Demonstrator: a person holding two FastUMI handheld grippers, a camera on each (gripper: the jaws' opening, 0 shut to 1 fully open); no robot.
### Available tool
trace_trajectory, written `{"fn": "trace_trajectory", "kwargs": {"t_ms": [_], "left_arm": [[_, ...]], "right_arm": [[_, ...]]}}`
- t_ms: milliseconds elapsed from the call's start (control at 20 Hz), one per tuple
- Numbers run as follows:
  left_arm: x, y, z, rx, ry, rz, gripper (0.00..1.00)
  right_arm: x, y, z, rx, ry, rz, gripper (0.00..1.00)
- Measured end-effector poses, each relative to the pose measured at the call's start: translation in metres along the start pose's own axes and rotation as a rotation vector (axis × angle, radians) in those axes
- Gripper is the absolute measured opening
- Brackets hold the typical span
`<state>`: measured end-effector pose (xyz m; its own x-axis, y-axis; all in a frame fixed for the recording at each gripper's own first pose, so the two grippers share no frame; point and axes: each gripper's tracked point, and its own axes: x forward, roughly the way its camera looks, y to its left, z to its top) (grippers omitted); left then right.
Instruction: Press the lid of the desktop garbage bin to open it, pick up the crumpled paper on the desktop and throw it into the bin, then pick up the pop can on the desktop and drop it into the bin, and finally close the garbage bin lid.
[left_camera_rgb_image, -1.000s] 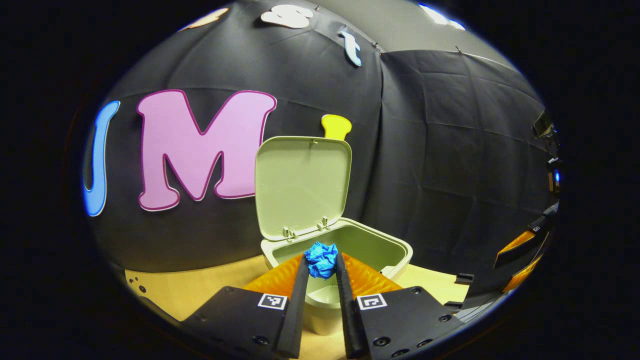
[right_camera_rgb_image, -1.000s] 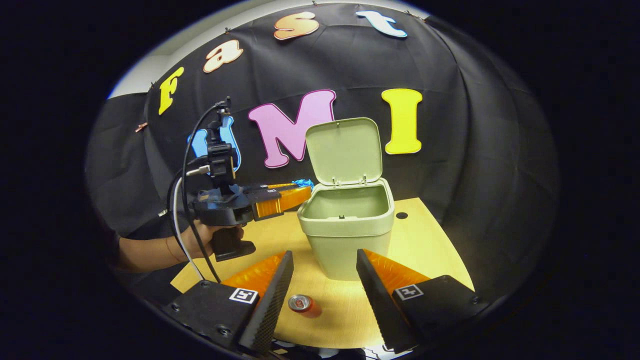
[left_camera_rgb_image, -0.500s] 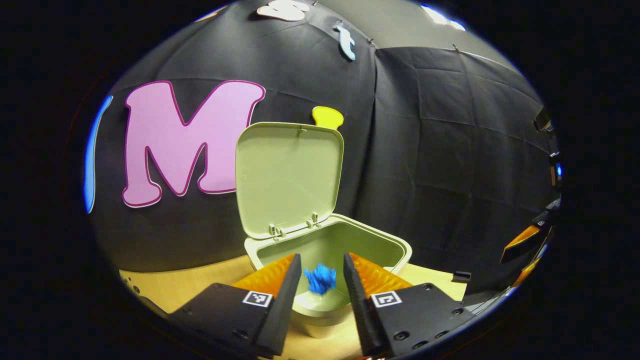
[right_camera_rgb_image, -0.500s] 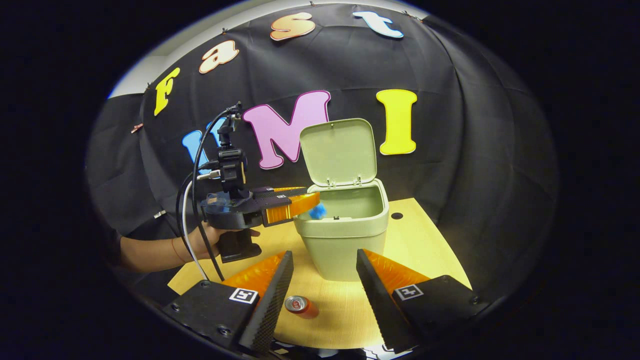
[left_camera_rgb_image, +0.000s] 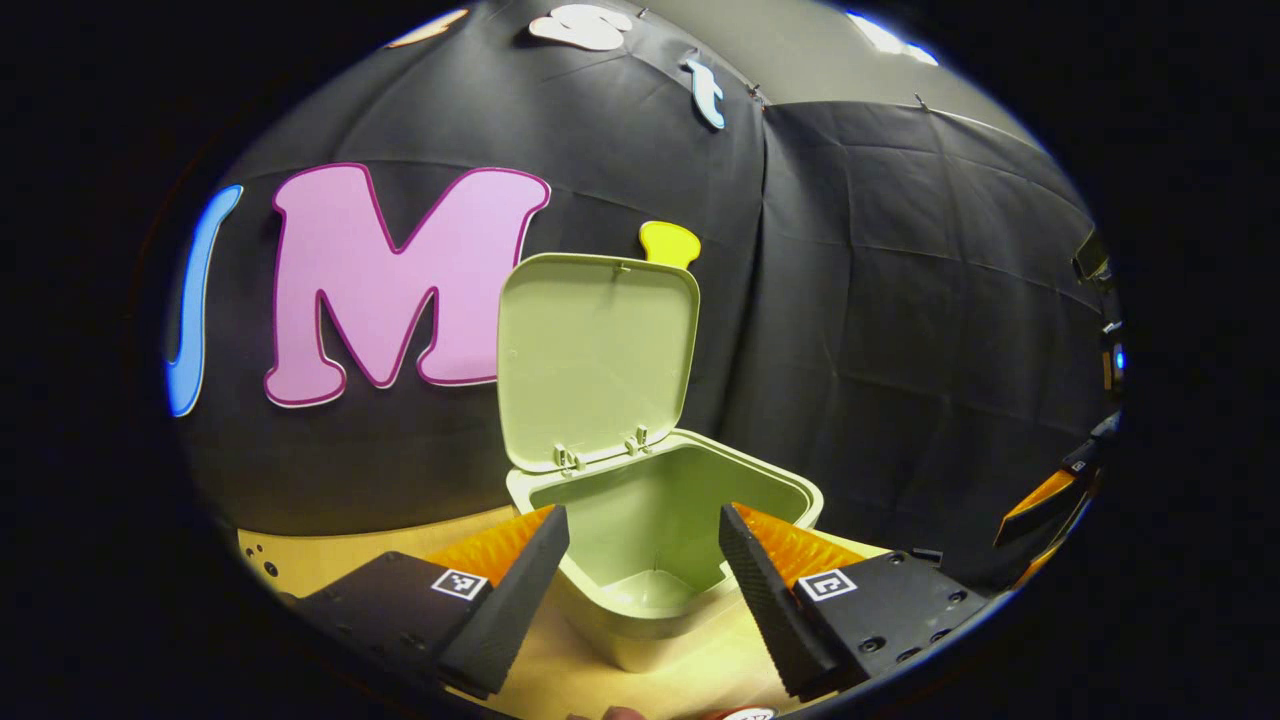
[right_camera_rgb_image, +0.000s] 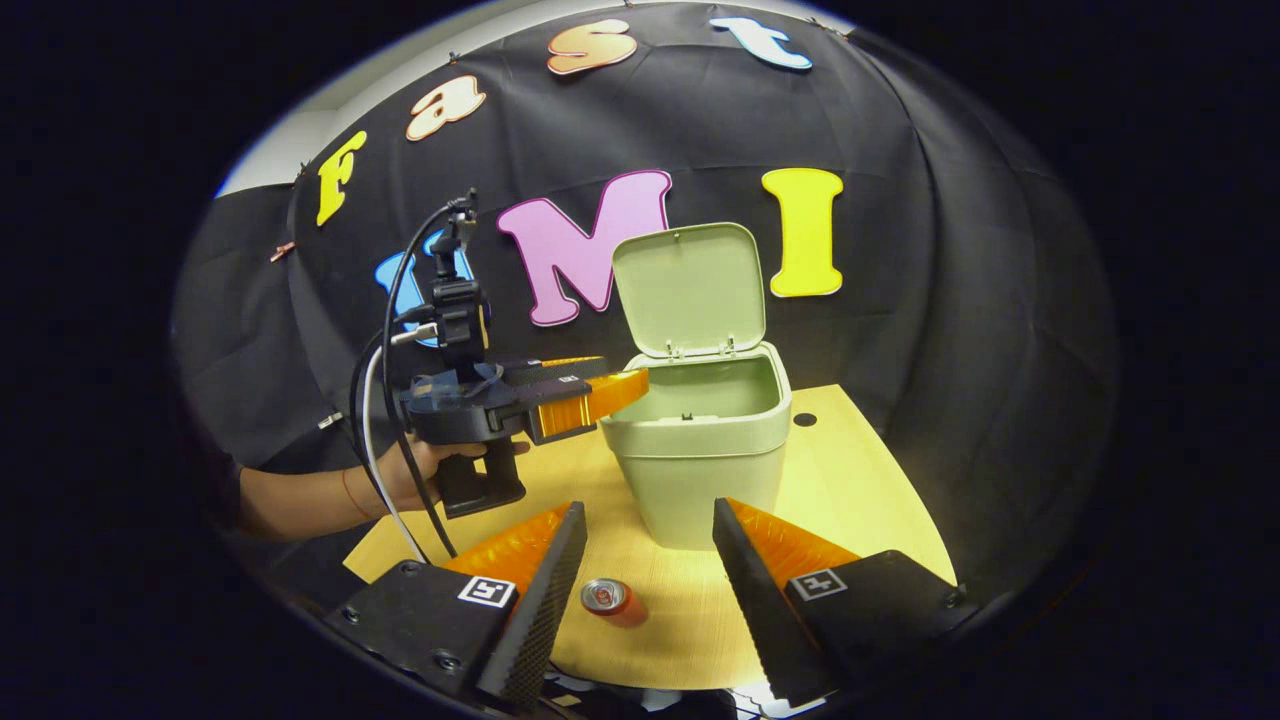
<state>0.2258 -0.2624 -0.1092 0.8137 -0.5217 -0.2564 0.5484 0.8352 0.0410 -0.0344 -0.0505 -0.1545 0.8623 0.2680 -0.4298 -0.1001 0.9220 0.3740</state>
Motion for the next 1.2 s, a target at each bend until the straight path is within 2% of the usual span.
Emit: {"fn": "trace_trajectory", "kwargs": {"t_ms": [400, 750, 950, 1200], "left_arm": [[-0.055, 0.022, 0.011, 0.026, -0.028, 0.124, 0.97], [-0.133, 0.038, -0.001, -0.010, -0.020, 0.245, 0.97], [-0.168, 0.047, -0.024, -0.018, 0.015, 0.300, 0.97], [-0.201, 0.057, -0.052, -0.056, 0.051, 0.356, 0.97]], "right_arm": [[0.011, 0.025, -0.025, -0.051, 0.068, 0.103, 0.85], [0.030, 0.048, -0.079, -0.139, 0.181, 0.191, 0.88], [0.050, 0.053, -0.114, -0.184, 0.255, 0.214, 0.89], [0.070, 0.047, -0.153, -0.244, 0.340, 0.206, 0.94]]}}
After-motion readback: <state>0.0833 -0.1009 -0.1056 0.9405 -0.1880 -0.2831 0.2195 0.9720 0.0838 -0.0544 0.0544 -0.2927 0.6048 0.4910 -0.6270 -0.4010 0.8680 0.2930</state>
